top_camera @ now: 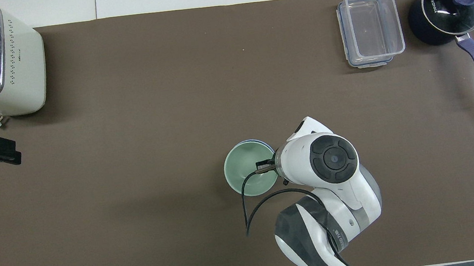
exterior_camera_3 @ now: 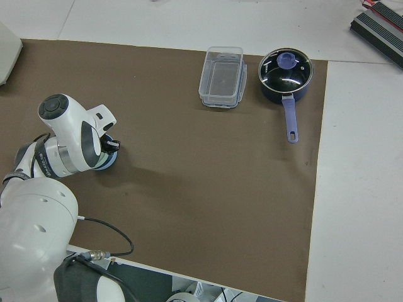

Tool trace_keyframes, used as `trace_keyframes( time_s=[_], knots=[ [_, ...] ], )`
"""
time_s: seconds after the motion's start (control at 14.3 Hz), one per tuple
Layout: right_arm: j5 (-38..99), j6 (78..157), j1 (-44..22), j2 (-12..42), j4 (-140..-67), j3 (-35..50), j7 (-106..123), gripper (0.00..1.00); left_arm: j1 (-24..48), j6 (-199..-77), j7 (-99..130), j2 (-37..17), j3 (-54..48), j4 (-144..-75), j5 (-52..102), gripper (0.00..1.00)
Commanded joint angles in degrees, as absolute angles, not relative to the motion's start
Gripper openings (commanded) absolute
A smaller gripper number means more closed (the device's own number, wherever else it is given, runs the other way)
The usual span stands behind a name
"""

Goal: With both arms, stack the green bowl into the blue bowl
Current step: 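Open the right gripper and release the green bowl inside the blue bowl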

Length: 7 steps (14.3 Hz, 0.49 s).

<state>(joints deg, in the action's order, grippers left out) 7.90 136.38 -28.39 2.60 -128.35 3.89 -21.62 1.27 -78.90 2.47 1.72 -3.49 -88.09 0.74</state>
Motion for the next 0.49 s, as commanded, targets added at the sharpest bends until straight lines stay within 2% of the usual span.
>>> trace_keyframes(
  time_s=[0.0,0.21,0.28,0.35,0.42],
  knots=[
    [8.88,137.46,-28.65,0.88,-129.99,3.69,-22.15,0.0,1.67,-78.48,2.64,1.75,-3.08,-85.78,0.35,1.0],
    [8.88,137.46,-28.65,0.88,-129.99,3.78,-22.06,0.0,2.02,-81.99,2.72,3.34,-3.16,-89.81,0.26,1.0],
    [8.79,137.46,-28.65,0.88,-129.9,3.69,-21.89,0.17,2.02,-82.78,2.72,2.82,-3.16,-90.09,0.26,1.0],
    [8.79,137.29,-28.65,0.88,-129.64,3.69,-21.62,0.67,2.02,-82.97,2.72,2.46,-3.16,-89.83,0.09,1.0],
    [8.79,137.29,-28.65,0.88,-129.29,3.69,-21.71,0.87,1.93,-82.1,2.72,2.2,-3.25,-89.13,-0.17,1.0]
  ],
)
